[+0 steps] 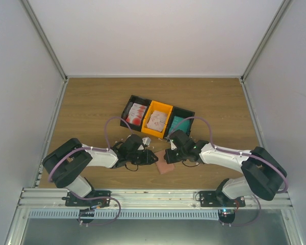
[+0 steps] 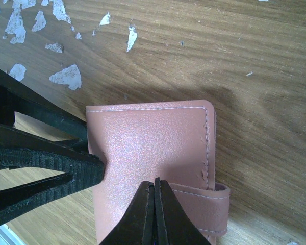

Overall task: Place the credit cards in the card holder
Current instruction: Close the card holder at the center of the board.

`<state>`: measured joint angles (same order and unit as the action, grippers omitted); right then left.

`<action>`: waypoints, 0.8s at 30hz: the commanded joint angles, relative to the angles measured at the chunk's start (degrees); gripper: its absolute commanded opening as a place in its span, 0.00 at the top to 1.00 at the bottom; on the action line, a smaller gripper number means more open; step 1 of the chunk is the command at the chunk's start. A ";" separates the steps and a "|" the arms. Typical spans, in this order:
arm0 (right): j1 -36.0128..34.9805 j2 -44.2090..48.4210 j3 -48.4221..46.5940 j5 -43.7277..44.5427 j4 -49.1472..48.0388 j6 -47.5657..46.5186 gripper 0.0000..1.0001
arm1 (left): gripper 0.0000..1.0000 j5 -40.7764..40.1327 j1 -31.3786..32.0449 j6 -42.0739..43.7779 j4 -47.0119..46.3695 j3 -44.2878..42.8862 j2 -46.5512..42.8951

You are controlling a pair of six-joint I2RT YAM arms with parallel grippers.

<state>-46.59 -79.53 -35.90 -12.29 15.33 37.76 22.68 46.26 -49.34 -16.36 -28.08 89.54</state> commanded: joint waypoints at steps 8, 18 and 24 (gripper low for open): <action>-0.96 0.53 5.02 -3.42 -2.94 2.47 0.99 | 0.69 -1.56 0.85 0.72 1.29 -0.14 1.87; -1.04 -0.23 8.62 -4.63 -4.06 5.37 1.00 | 0.72 -2.05 1.02 0.44 1.02 -0.57 3.57; -1.79 -0.63 10.81 -4.12 -4.78 7.32 0.99 | 0.73 -2.18 1.11 0.32 1.05 -0.74 4.11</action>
<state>-46.61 -77.62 -28.86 -14.33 4.38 42.89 22.46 46.26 -49.50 -17.17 -28.84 91.05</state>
